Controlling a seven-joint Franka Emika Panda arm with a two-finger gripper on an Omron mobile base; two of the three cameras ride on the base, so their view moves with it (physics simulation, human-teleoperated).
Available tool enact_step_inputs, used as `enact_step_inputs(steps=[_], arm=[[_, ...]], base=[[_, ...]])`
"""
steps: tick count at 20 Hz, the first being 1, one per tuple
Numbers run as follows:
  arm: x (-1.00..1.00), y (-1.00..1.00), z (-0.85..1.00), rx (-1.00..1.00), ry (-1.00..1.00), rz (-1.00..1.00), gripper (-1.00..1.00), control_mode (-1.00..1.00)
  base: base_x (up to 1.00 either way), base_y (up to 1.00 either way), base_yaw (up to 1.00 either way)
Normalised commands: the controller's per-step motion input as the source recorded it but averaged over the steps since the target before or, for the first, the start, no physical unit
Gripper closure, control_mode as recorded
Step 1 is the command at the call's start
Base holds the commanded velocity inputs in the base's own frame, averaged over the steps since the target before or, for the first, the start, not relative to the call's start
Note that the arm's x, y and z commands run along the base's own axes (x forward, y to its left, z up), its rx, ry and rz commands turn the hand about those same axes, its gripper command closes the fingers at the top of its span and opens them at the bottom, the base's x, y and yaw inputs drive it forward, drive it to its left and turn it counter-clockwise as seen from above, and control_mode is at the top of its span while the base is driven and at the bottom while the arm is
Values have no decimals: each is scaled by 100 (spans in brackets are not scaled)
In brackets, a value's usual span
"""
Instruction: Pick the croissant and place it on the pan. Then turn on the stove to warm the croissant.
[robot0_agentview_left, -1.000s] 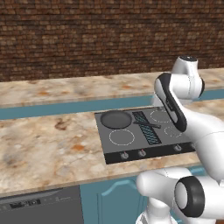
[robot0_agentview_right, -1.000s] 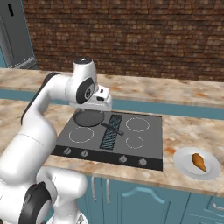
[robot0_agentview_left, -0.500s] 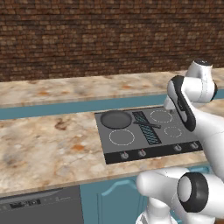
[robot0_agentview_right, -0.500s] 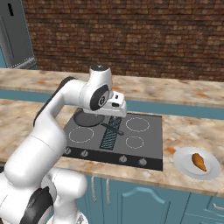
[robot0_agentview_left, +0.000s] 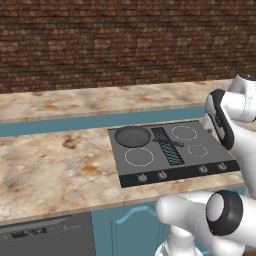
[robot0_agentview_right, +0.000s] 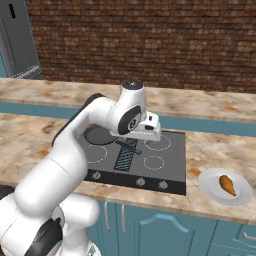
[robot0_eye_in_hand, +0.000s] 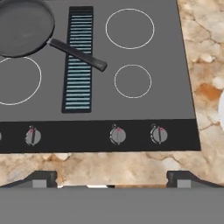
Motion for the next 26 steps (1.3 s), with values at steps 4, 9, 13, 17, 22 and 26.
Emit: enact_step_inputs(steps=[4, 9, 13, 17, 22, 26], arm=[[-8, -52, -17, 0, 0, 0, -100, -100], [-5, -51, -23, 0, 0, 0, -100, -100], [-1, -43, -22, 1, 0, 0, -100, -100], [0, -35, -19, 1, 0, 0, -100, -100], [0, -27, -22, 0, 0, 0, -100, -100], [0, -23, -16, -2, 0, 0, -100, -100]], base=[[0, 0, 0], [0, 0, 0], [0, 0, 0], [0, 0, 0], [0, 0, 0], [0, 0, 0]])
